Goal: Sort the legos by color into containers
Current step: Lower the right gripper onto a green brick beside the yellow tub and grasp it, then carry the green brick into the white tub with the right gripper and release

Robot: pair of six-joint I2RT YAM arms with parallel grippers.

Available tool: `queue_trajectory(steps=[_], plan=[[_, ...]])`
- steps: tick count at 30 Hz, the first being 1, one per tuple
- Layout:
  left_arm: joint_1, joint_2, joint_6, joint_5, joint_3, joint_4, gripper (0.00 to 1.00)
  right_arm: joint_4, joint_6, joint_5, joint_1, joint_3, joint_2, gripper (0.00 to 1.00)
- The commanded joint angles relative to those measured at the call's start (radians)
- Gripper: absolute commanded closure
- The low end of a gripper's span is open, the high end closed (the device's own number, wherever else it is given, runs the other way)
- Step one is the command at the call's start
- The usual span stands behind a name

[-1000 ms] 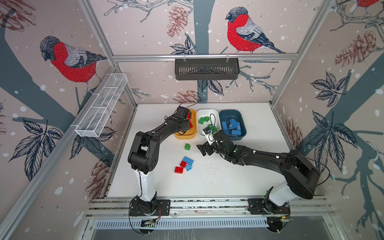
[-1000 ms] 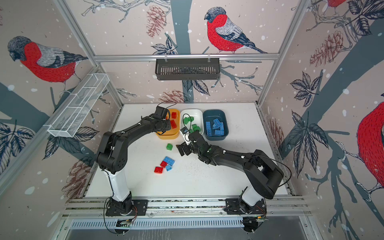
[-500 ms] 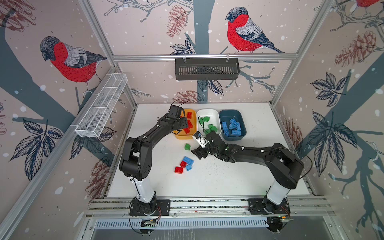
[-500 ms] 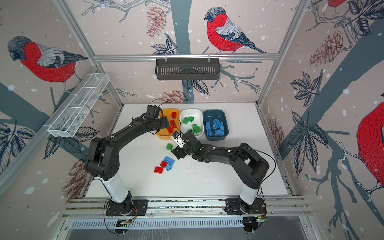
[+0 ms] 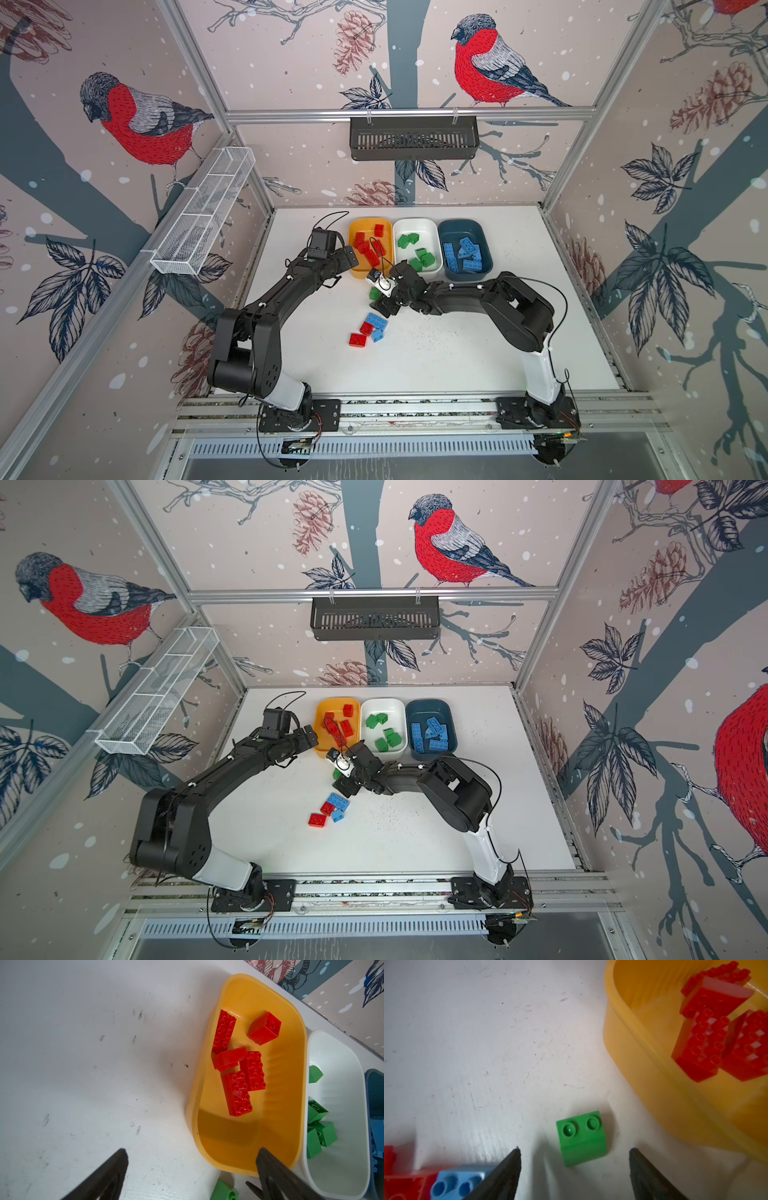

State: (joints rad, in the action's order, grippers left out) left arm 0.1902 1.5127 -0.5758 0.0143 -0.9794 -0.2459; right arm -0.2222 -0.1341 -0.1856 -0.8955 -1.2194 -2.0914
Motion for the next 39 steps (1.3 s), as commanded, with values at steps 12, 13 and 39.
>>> queue_trajectory(steps=[12,13,39], plan=[[-0.007,-0.037,-0.030,0.076,0.089,-0.022,0.03,-0.034,-0.022,-0.001,-0.007,-0.037,-0.064,0.60],[-0.006,-0.037,-0.027,0.072,0.091,-0.021,0.03,-0.035,-0.024,0.000,-0.007,-0.032,-0.056,0.64],[0.204,-0.078,-0.022,0.115,0.110,-0.063,0.03,-0.141,0.181,0.172,0.169,0.356,0.488,0.75]])
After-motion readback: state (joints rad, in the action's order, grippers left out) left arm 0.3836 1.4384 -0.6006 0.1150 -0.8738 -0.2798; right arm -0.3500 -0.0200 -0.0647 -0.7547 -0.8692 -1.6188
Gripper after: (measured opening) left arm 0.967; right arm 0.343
